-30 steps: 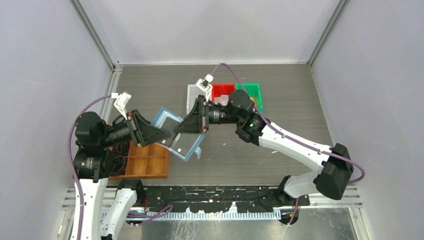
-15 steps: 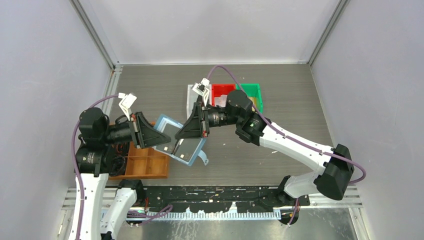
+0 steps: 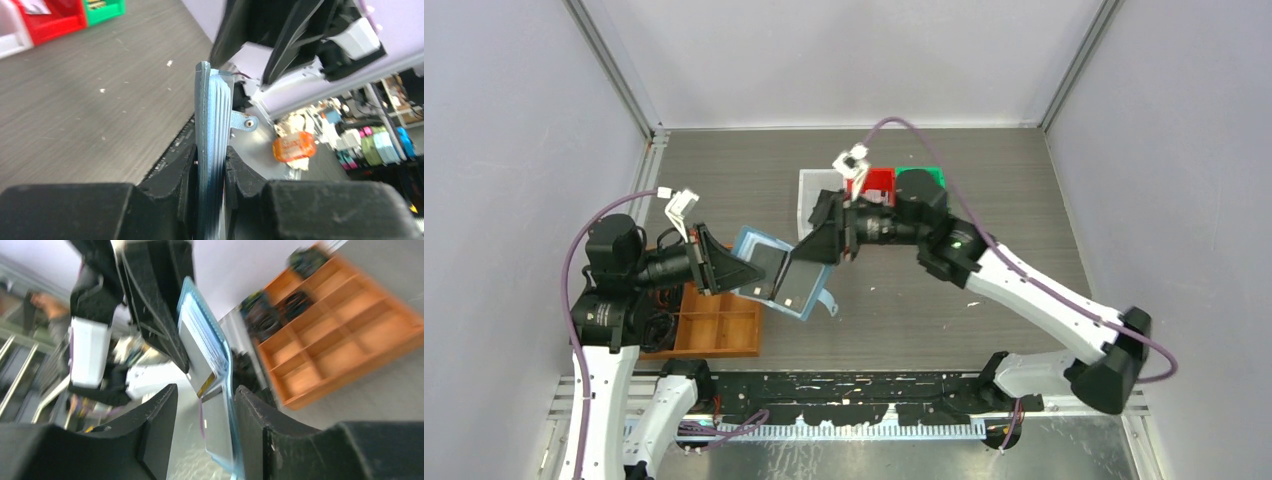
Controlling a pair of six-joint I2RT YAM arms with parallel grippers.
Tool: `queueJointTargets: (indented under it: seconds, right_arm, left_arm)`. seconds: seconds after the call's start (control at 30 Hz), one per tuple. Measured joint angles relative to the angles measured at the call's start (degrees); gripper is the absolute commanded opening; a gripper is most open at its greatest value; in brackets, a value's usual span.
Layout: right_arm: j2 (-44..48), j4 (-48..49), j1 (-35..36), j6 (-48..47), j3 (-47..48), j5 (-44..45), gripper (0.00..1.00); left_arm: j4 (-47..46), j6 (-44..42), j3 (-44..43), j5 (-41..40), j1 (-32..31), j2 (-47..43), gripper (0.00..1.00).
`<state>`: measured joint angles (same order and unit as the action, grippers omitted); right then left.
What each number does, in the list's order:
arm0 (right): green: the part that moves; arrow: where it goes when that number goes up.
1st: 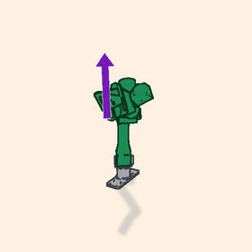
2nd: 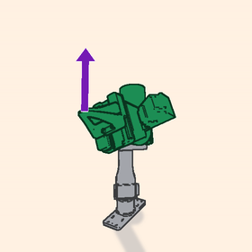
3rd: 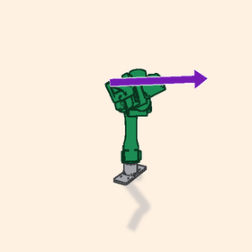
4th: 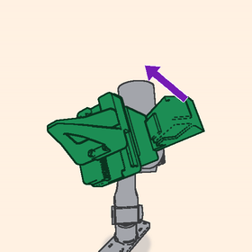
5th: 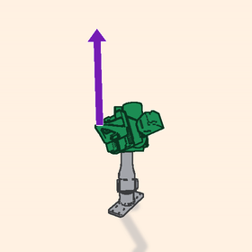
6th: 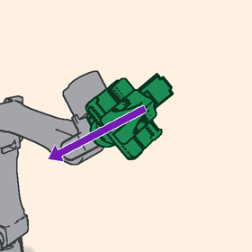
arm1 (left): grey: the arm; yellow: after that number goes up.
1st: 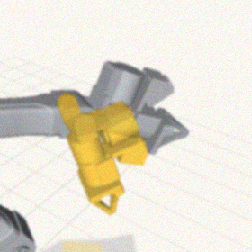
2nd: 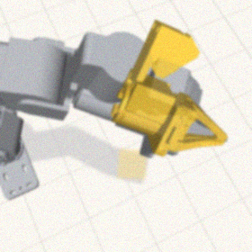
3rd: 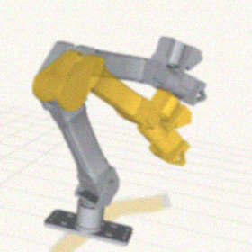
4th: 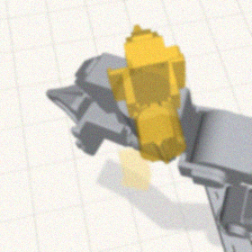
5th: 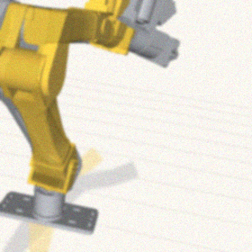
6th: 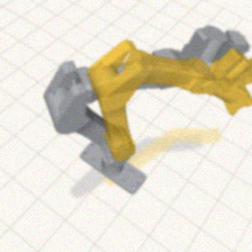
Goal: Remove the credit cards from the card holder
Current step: Remove the credit card from the card holder.
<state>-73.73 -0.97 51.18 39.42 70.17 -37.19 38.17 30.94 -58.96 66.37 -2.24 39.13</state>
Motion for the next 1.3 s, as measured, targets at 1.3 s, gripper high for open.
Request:
queueJointTargets:
  seconds: [1.3]
  right_arm:
    - [-1.05, 28.61, 3.74, 23.63, -14.64, 5.53, 0.46]
  left_arm:
    - [-13.2, 21.03, 2.62, -6.23, 0.02, 0.76, 0.03]
